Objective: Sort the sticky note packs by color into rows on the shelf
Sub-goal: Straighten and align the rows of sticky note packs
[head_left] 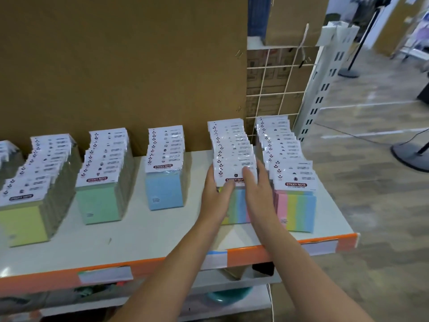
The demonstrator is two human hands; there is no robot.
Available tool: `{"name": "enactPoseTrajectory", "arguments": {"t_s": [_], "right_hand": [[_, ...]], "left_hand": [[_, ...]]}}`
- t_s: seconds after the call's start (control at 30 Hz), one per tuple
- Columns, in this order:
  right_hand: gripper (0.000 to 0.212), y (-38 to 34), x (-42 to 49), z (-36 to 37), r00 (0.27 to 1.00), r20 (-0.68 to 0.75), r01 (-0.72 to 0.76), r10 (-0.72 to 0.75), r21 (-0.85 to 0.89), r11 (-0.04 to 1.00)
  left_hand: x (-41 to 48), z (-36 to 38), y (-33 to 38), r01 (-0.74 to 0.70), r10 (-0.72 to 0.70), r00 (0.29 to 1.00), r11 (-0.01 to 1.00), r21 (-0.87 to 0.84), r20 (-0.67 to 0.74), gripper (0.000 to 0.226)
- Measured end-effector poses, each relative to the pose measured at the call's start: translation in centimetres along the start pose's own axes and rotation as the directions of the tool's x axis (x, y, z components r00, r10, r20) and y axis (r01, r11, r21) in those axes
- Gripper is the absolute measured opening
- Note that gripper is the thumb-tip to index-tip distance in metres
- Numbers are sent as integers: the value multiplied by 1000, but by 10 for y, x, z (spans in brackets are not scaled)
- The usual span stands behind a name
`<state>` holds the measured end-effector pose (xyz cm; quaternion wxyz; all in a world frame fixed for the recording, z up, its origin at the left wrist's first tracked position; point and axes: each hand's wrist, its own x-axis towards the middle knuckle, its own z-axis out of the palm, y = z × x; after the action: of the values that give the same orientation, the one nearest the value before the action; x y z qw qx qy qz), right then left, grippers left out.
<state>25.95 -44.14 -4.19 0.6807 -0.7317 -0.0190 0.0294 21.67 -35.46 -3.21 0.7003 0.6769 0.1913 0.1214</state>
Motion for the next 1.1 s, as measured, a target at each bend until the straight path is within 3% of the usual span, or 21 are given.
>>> {"name": "enactPoseTrajectory", "arguments": {"t_s": [0.3, 0.4, 0.57, 0.73, 0.97, 1.1], "right_hand": [[29, 1, 14, 16, 998, 15, -61, 60, 75, 995], [30, -3, 17, 13, 996, 30, -91, 90, 55, 994], [32, -27, 41, 17, 998, 49, -41, 45, -69, 997], [24, -36, 64, 19, 973, 163, -156, 161, -46, 987], [14, -26, 69, 24, 947, 222, -240, 234, 0, 971], [38, -29, 78, 27, 948, 191, -247, 254, -58, 967]], "left_hand": [[13, -7, 0, 61, -62, 998, 997, -51, -17, 41], [17, -11, 6, 82, -81, 996, 994, -75, 23, 47], [45, -16, 21, 111, -104, 992, 989, -102, 73, 36], [63, -16, 31, 152, -133, 980, 980, -126, 149, 44], [65, -21, 25, 181, -167, 979, 976, -124, 114, 44], [71, -23, 28, 176, -166, 980, 981, -88, 108, 42]]}}
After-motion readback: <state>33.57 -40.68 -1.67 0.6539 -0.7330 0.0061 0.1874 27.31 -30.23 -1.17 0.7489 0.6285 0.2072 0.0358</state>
